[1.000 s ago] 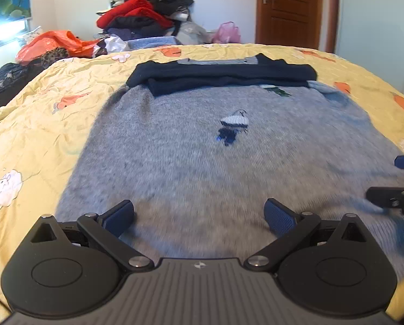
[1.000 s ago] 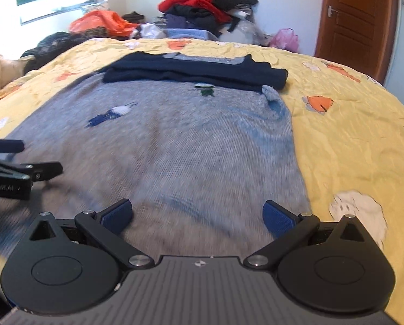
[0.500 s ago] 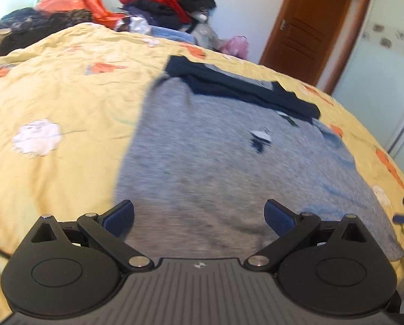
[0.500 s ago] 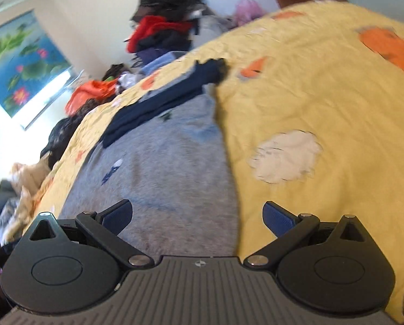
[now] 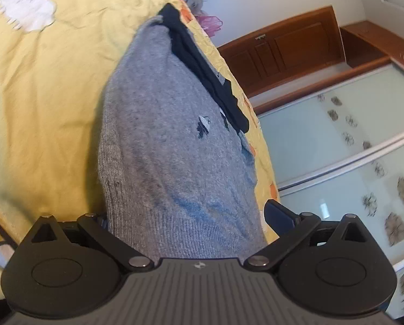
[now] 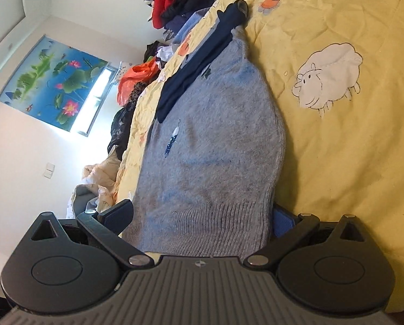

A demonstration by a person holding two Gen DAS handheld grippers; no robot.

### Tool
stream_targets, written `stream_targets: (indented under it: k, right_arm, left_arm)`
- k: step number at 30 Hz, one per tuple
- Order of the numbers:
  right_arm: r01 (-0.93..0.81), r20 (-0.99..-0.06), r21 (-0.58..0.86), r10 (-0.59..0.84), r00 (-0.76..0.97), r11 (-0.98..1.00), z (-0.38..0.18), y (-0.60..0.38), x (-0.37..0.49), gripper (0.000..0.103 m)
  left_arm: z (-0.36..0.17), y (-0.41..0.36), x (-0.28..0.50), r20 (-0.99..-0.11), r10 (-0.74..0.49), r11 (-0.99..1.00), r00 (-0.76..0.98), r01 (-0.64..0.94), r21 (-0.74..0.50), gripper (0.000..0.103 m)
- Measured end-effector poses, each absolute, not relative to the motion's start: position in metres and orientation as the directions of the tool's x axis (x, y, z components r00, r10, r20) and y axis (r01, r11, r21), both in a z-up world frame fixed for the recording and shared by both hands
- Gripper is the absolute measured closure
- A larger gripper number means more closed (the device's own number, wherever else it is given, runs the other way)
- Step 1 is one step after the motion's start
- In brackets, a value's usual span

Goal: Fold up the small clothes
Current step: 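Grasp the grey sweater's side edge with both grippers and lift it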

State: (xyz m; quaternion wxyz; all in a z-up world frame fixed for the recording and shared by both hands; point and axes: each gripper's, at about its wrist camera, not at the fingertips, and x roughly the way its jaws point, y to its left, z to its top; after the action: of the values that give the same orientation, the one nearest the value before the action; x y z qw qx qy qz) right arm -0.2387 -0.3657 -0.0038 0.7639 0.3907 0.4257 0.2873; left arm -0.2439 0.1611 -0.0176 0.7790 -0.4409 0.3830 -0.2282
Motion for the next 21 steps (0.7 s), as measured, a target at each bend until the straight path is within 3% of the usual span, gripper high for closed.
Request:
stream_targets:
  k: [8, 9, 11, 13, 17, 20, 21]
  right_arm:
    - [-0.125, -0.461, 0.811, 0.756, 0.465, 0.571, -0.001, -0.357, -0.233, 0.002]
    - [-0.119, -0.459, 0.812, 0.752, 0.473, 0.571, -0.001, -0.357, -0.233, 0.003]
    - [-0.106, -0.47, 0.805, 0.737, 0.486, 0.583, -0.004, -0.361, -0.233, 0.019]
    - [-0.101, -0.478, 0.8, 0.73, 0.488, 0.592, -0.008, -0.363, -0.233, 0.027]
    - [-0.107, -0.478, 0.798, 0.731, 0.487, 0.593, -0.008, -0.364, -0.234, 0.029]
    - [-0.101, -0.494, 0.788, 0.722, 0.485, 0.607, -0.01, -0.364, -0.234, 0.039]
    - [-0.091, -0.511, 0.78, 0.714, 0.479, 0.619, -0.012, -0.364, -0.235, 0.054]
  left_arm:
    - [-0.013, 0.163, -0.244, -0.435, -0.676, 0.539, 0.595, -0.003, -0.842, 0.001]
    - [-0.012, 0.162, -0.244, -0.447, -0.666, 0.553, 0.597, -0.006, -0.833, 0.005]
    - [-0.007, 0.156, -0.241, -0.5, -0.631, 0.616, 0.594, -0.009, -0.788, 0.016]
    - [-0.001, 0.151, -0.24, -0.553, -0.599, 0.679, 0.58, 0.001, -0.734, 0.024]
    - [0.006, 0.141, -0.241, -0.606, -0.574, 0.745, 0.551, 0.043, -0.666, 0.03]
    - [0.003, 0.137, -0.241, -0.656, -0.534, 0.786, 0.534, 0.028, -0.617, 0.076]
    - [0.002, 0.137, -0.241, -0.667, -0.523, 0.793, 0.53, 0.016, -0.609, 0.086]
